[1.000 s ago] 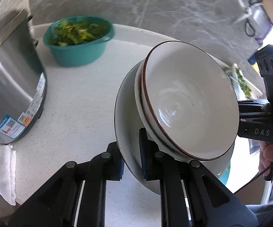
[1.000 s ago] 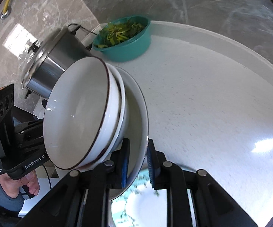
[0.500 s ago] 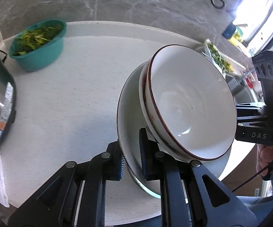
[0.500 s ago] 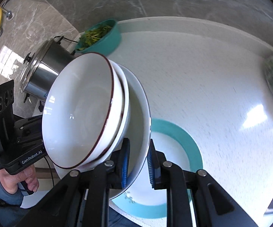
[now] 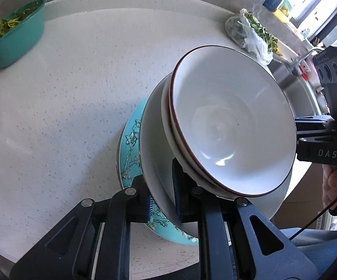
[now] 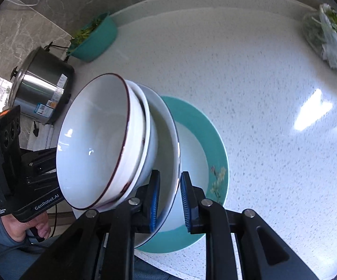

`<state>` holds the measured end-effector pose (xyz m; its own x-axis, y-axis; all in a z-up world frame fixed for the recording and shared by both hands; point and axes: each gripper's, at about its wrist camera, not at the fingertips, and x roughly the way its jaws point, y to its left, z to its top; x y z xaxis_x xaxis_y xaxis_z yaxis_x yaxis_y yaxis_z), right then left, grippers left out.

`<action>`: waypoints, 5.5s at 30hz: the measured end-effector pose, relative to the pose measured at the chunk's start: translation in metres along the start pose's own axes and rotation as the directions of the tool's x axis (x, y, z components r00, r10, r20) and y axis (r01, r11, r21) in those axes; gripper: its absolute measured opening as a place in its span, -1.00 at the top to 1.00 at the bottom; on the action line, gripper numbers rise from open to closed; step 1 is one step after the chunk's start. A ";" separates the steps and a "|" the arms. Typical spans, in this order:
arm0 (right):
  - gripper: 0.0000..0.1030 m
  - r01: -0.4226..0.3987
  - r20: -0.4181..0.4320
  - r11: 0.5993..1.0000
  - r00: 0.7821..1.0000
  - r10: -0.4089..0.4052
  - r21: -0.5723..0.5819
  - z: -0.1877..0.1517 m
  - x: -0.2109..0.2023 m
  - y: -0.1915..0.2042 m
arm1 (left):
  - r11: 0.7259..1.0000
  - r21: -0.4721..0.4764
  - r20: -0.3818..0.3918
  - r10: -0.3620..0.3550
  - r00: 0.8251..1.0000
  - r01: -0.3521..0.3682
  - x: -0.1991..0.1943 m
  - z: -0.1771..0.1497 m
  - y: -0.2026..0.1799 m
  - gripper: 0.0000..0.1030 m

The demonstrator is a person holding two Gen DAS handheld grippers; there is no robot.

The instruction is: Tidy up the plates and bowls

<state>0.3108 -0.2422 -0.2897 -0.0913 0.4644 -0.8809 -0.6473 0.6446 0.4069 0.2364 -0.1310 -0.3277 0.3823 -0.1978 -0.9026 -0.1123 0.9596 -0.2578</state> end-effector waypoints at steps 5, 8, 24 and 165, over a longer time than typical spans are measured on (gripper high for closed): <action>0.61 0.003 0.004 1.000 1.000 -0.003 0.003 -0.003 0.007 -0.003 | 1.000 0.005 -0.006 0.008 1.000 -0.008 0.009 -0.005 0.003 0.77; 0.61 0.006 -0.002 1.000 1.000 -0.006 0.013 -0.004 0.014 -0.005 | 1.000 0.007 -0.020 0.011 1.000 -0.011 0.016 -0.004 0.001 0.76; 0.60 0.036 0.031 0.998 0.999 -0.037 0.046 -0.014 0.020 -0.006 | 1.000 0.024 0.022 0.002 1.000 -0.003 0.017 -0.003 0.006 0.72; -0.75 0.372 0.425 0.907 0.801 -0.422 0.199 -0.122 -0.132 0.104 | 0.932 -0.108 0.317 0.361 0.877 -0.345 -0.170 -0.083 -0.079 -1.00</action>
<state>0.1637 -0.3105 -0.1609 0.5219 0.3583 -0.7741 -0.4703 0.8780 0.0893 0.1038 -0.1902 -0.1826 0.5853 0.2361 -0.7757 -0.3354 0.9415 0.0336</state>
